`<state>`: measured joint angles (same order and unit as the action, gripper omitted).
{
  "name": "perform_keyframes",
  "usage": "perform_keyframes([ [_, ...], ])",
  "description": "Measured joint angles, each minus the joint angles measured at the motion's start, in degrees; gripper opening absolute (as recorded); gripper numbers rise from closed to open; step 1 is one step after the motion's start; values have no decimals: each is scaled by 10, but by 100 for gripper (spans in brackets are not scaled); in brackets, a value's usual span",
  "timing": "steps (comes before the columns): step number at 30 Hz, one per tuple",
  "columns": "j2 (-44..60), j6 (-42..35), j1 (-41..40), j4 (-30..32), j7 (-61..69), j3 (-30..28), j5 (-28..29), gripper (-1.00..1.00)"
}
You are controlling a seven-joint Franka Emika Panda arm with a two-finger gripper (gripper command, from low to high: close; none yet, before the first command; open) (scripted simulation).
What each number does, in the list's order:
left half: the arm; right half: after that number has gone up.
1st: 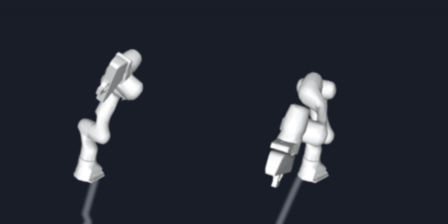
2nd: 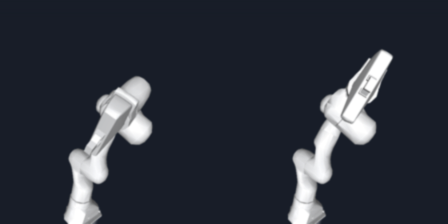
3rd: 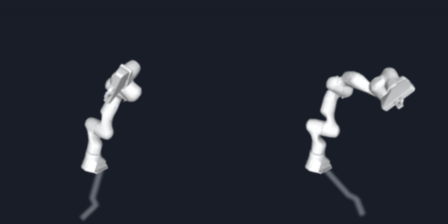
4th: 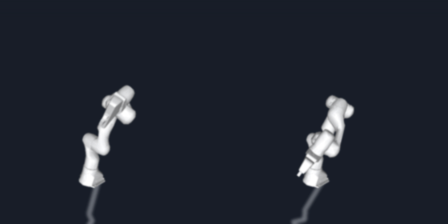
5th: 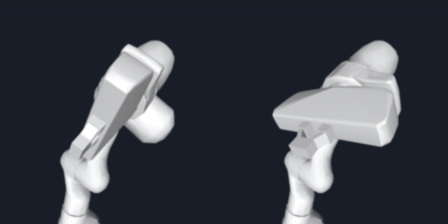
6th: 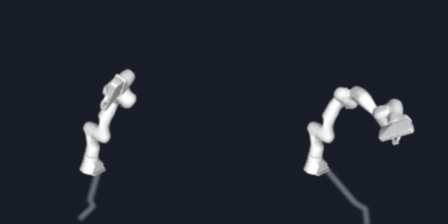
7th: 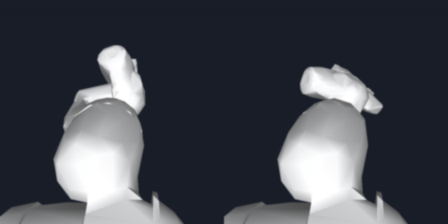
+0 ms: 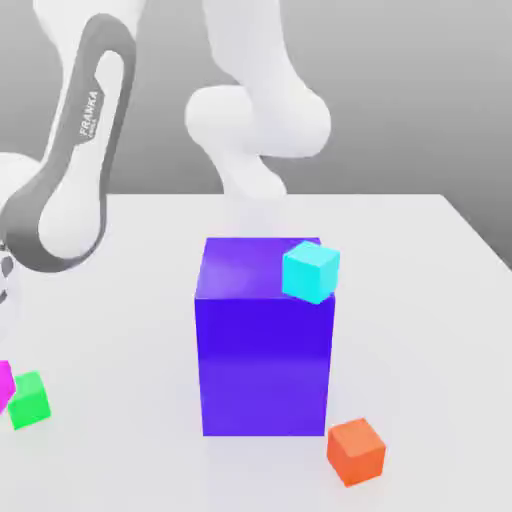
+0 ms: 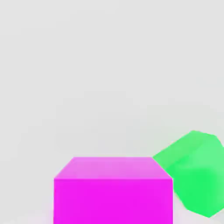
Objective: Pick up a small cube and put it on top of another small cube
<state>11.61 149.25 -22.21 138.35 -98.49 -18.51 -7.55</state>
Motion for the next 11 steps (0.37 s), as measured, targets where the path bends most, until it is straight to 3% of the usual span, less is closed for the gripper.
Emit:
perform_keyframes([
  [3,-39,10,0,47,-72,-22,20,-100],
  [7,25,74,-19,52,-44,3,-36,-100],
  [8,40,87,-25,51,-36,12,-48,100],
  [11,40,87,-25,51,-36,12,-48,100],
])
